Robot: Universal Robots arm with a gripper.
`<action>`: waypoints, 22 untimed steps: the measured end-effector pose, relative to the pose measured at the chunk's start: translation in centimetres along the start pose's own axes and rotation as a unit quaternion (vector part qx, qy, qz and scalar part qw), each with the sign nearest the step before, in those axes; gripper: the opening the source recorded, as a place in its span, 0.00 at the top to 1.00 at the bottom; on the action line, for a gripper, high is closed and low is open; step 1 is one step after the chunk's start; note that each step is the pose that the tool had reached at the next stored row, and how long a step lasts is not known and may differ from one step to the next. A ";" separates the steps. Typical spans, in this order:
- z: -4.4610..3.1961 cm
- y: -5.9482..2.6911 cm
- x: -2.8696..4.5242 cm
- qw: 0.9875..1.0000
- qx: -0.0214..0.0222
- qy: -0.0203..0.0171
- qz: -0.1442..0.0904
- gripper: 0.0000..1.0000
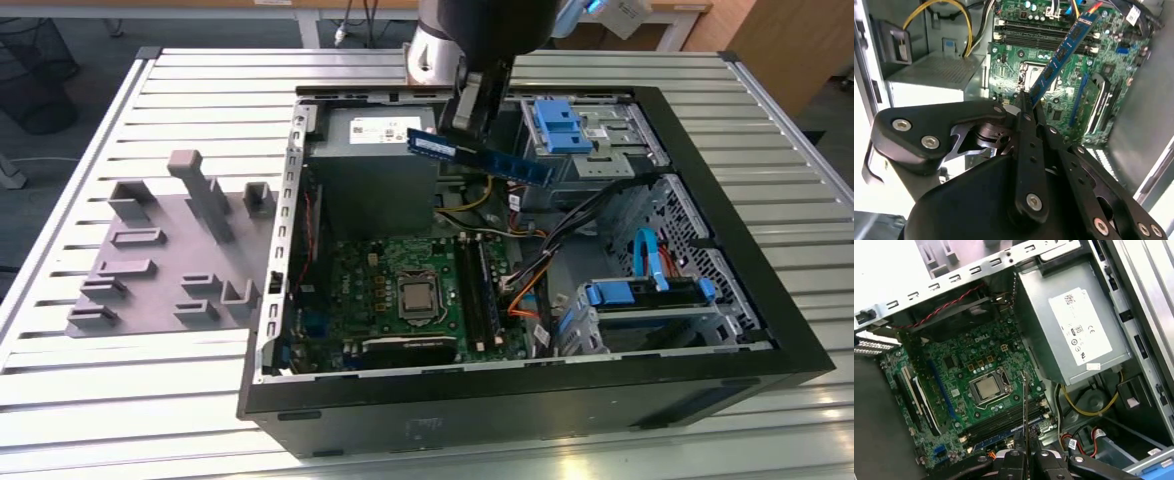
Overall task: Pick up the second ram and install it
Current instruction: 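Insert the second ram into the second slot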
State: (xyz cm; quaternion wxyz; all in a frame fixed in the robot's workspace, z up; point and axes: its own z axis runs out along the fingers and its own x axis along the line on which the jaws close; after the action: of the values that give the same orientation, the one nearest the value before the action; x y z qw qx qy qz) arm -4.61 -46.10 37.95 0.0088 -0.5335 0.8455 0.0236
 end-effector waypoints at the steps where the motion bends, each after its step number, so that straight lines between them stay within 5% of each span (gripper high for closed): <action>1: 0.02 0.00 0.00 1.000 0.000 0.000 0.009 0.86; 7: 0.12 0.00 0.00 0.998 0.003 -0.002 0.064 0.86; 12: 0.22 -0.01 0.01 0.994 0.004 -0.003 0.109 0.86; 16: 0.34 -0.01 0.01 0.989 0.006 -0.005 0.145 0.86; 22: 0.53 -0.01 0.02 0.980 0.008 -0.006 0.199 0.86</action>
State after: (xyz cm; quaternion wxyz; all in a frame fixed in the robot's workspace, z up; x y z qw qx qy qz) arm -4.61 -46.10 37.41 0.0134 -0.3547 0.9346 0.0214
